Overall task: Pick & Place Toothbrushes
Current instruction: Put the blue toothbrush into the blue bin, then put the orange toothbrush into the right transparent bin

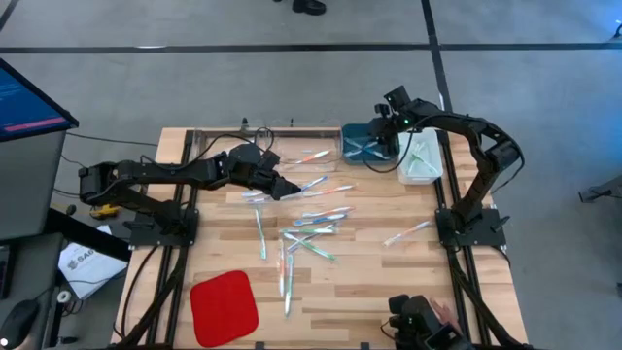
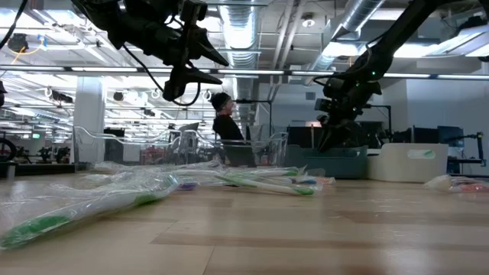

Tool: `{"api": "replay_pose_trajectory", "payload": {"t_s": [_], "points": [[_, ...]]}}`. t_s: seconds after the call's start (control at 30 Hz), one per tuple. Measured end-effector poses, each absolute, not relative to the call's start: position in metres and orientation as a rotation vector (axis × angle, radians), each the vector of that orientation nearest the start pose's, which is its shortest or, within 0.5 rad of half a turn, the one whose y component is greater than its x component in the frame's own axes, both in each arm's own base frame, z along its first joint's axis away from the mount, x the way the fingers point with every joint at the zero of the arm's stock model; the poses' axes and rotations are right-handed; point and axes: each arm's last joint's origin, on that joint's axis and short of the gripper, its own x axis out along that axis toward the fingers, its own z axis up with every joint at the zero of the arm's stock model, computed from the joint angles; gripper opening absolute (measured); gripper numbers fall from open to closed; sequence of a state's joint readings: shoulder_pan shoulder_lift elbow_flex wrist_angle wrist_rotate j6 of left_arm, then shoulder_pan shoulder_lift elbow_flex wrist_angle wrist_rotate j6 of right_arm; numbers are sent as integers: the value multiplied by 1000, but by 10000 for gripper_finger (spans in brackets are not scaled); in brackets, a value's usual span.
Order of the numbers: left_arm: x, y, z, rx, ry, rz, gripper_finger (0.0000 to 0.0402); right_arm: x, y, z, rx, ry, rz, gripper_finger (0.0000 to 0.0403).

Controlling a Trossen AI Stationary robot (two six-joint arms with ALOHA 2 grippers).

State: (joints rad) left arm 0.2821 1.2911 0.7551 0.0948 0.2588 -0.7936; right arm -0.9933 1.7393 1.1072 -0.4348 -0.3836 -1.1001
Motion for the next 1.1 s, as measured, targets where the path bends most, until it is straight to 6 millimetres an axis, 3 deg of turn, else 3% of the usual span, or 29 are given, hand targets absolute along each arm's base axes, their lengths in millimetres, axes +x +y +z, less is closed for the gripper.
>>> {"api": "replay_pose_trajectory", "payload": {"t_s": [0.23,0.4,0.57,0.8,1.1], "points": [[266,69,243,-888,396,189,159,193,-273,210,-358,949,-76,137],[266,69,243,-852,395,180,159,184,-261,249,-392,876,-178,155],[266,69,243,-809,397,171,159,174,-244,289,-320,747,-321,164],[267,70,244,-728,395,151,159,170,-217,320,-97,591,-426,164],[267,69,244,-709,402,117,159,183,-191,332,425,425,-490,161]]}}
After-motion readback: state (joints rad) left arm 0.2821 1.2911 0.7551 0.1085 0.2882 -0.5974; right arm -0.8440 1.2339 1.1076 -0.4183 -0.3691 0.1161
